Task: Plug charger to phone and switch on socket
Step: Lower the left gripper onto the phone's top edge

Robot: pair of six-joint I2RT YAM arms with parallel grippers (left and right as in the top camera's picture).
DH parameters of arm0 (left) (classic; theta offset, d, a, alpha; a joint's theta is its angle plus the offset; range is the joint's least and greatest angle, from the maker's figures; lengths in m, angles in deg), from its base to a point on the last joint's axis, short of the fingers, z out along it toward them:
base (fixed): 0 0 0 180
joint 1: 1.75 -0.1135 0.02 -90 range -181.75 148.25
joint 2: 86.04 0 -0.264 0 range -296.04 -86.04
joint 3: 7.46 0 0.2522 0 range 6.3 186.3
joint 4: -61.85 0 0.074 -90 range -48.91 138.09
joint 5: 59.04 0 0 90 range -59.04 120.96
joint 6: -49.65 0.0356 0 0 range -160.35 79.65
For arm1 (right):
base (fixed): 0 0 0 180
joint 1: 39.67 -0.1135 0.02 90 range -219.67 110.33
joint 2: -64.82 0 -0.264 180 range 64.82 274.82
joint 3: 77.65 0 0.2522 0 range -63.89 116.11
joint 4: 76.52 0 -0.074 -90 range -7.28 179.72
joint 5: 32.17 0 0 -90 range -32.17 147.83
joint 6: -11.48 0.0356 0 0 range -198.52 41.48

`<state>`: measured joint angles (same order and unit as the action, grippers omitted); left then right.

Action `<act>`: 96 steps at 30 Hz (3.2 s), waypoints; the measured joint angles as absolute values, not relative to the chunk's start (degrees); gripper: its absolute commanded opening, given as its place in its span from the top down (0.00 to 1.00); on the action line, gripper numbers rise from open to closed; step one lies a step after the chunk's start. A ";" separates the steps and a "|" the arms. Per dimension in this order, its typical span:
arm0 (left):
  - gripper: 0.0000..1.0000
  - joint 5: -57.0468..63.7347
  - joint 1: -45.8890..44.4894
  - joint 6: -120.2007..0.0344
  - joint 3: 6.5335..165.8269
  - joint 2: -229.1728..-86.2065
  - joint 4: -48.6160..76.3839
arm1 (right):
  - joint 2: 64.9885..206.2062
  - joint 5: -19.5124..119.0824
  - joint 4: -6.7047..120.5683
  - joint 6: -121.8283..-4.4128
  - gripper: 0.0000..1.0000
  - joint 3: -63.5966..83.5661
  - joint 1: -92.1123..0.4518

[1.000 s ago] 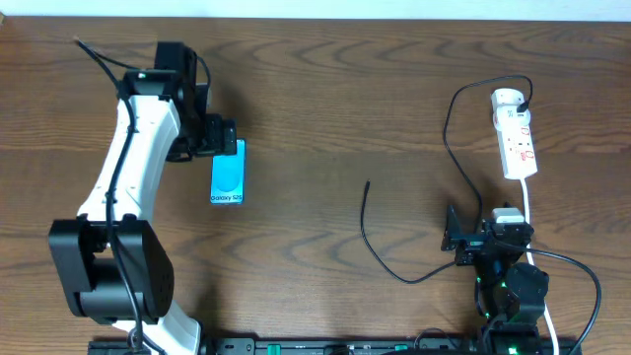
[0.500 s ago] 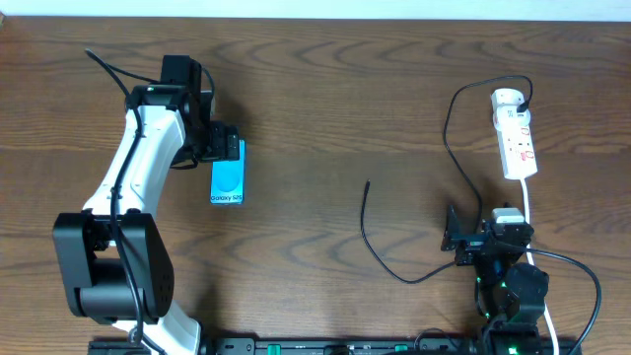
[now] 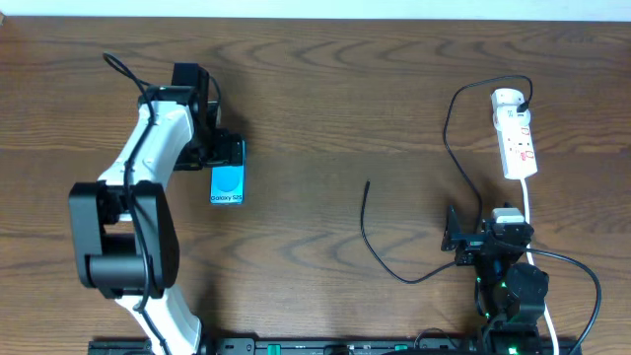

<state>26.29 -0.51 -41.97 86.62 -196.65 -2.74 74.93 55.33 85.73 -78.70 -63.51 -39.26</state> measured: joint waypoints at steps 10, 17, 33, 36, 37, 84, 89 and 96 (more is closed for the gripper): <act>0.02 25.27 0.62 -41.97 86.62 -197.52 0.50 | 74.93 55.33 85.71 -78.70 0.01 -63.51 -39.26; 0.02 25.40 3.68 -41.97 86.62 -197.52 1.41 | 74.93 55.33 85.73 -78.70 0.01 -63.51 -39.26; 0.02 26.82 4.10 -41.97 86.62 -197.52 1.20 | 74.93 55.33 85.71 -78.70 0.01 -63.51 -39.26; 0.02 26.82 4.10 -41.97 86.62 -197.52 1.22 | 74.93 55.33 85.73 -78.70 0.01 -63.51 -39.26; 0.02 26.82 4.10 -41.97 86.62 -197.52 1.24 | 74.93 55.33 85.71 -78.70 0.01 -63.51 -39.26; 0.02 27.71 4.10 -41.97 79.56 -197.55 8.65 | 74.93 55.33 85.71 -78.70 0.01 -63.51 -39.26; 0.02 28.79 4.10 -41.97 79.56 -197.55 9.65 | 74.93 55.33 85.71 -78.70 0.01 -63.51 -39.26; 0.02 29.46 4.10 -41.97 79.56 -197.55 10.70 | 74.93 55.33 85.73 -78.70 0.01 -63.51 -39.26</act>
<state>29.46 4.10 -41.97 79.56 -197.55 10.70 74.93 55.33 85.73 -78.70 -63.51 -39.26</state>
